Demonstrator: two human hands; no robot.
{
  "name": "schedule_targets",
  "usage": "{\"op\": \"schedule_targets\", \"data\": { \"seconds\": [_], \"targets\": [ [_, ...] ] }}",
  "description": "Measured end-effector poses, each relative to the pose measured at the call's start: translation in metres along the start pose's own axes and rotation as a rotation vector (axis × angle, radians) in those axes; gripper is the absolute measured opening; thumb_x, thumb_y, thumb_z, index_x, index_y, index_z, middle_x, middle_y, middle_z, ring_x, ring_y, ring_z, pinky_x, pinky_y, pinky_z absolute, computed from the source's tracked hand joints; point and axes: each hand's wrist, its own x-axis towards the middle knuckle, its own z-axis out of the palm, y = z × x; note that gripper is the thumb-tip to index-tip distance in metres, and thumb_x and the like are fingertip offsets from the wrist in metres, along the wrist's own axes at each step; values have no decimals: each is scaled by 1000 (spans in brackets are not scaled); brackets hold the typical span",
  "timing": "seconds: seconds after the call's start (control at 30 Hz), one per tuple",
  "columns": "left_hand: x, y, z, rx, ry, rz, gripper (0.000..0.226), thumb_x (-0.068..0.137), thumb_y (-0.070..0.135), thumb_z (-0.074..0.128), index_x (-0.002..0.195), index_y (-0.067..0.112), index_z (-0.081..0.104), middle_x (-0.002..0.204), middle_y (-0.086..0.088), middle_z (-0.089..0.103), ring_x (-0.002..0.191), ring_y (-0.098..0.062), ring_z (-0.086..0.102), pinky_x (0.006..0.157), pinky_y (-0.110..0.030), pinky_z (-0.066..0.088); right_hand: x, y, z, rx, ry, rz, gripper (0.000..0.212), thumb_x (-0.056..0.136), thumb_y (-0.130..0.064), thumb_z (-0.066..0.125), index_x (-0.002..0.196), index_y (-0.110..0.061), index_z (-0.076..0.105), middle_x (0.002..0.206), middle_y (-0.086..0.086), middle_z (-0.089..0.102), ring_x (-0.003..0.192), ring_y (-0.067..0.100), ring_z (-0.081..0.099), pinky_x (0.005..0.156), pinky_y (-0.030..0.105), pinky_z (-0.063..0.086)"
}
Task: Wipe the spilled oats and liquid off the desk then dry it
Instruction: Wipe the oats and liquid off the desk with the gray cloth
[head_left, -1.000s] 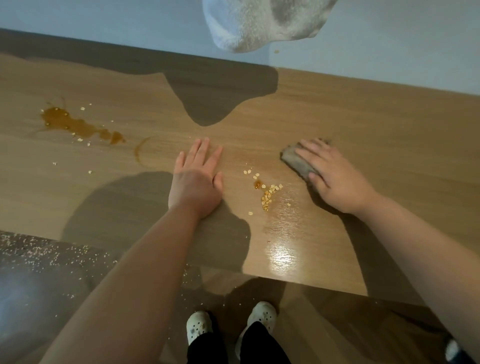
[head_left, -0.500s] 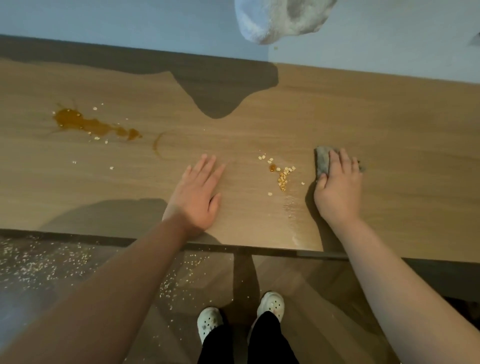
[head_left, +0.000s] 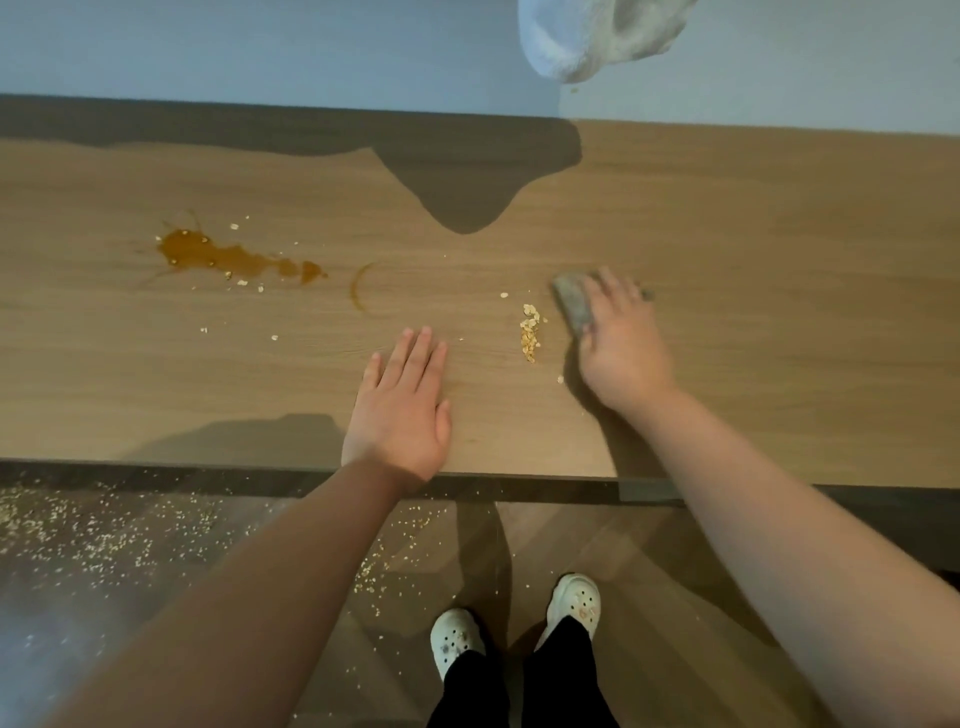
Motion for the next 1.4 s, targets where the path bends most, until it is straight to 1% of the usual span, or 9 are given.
{"op": "schedule_targets", "data": {
  "seconds": [0.17,0.37,0.53,0.63,0.83,0.97,1.1,1.2,1.4],
  "targets": [
    [0,0,-1,-14,2,12,63,101,36,21,155,14,-3,163,-5,-9,150,-21,-11,122,-43,-2,2,42,-11,43,83,316,57,98,-16,41,153,-12,26,162,11,18,149,34,12,122,47,11],
    [-1,-1,1,-46,21,25,61,101,36,19,156,13,3,164,-5,-3,151,-21,-7,123,-43,0,-5,46,-23,-20,-139,-124,57,101,-19,40,155,-20,22,163,0,15,150,23,9,123,42,7],
    [-1,-2,1,-60,37,24,62,101,35,26,156,14,6,164,-5,-1,151,-20,-5,123,-42,1,-50,63,-12,39,190,401,55,98,-17,40,152,-11,28,160,12,24,148,34,17,121,49,14],
    [-1,-2,2,-65,44,20,61,101,35,26,156,15,8,164,-5,1,151,-20,-5,123,-43,1,-84,32,4,25,253,595,57,97,-17,43,151,-7,27,159,15,24,147,37,18,121,52,14],
    [0,-2,0,-84,55,12,62,101,35,29,156,16,8,164,-4,0,151,-19,-5,123,-41,0,-86,-60,32,-27,111,331,61,99,-25,37,154,-8,18,162,14,13,149,37,10,122,50,7],
    [1,-5,-4,-150,32,31,64,100,36,36,156,19,8,164,-1,-2,150,-16,-7,122,-38,-4,-93,-22,24,-72,57,142,58,101,-25,34,155,-11,18,163,11,12,150,30,8,123,47,6],
    [-15,-29,-6,-287,51,-64,65,98,30,45,154,21,13,163,1,0,149,-16,-9,122,-41,-2,-117,28,12,-37,152,341,58,100,-22,38,154,-7,22,161,13,18,149,31,13,122,47,10],
    [-24,-60,-5,-224,92,-213,61,101,30,35,155,15,11,163,-5,2,150,-21,-6,122,-44,2,-112,0,19,-28,200,520,60,100,-23,39,153,-3,21,161,17,17,147,38,14,121,50,11],
    [-13,-63,-1,-82,61,-389,70,100,46,20,155,8,1,163,-9,-5,150,-23,-8,122,-47,2,-89,-95,45,-58,88,355,63,102,-33,31,156,-6,9,163,16,6,149,38,7,121,48,6]
  ]
}}
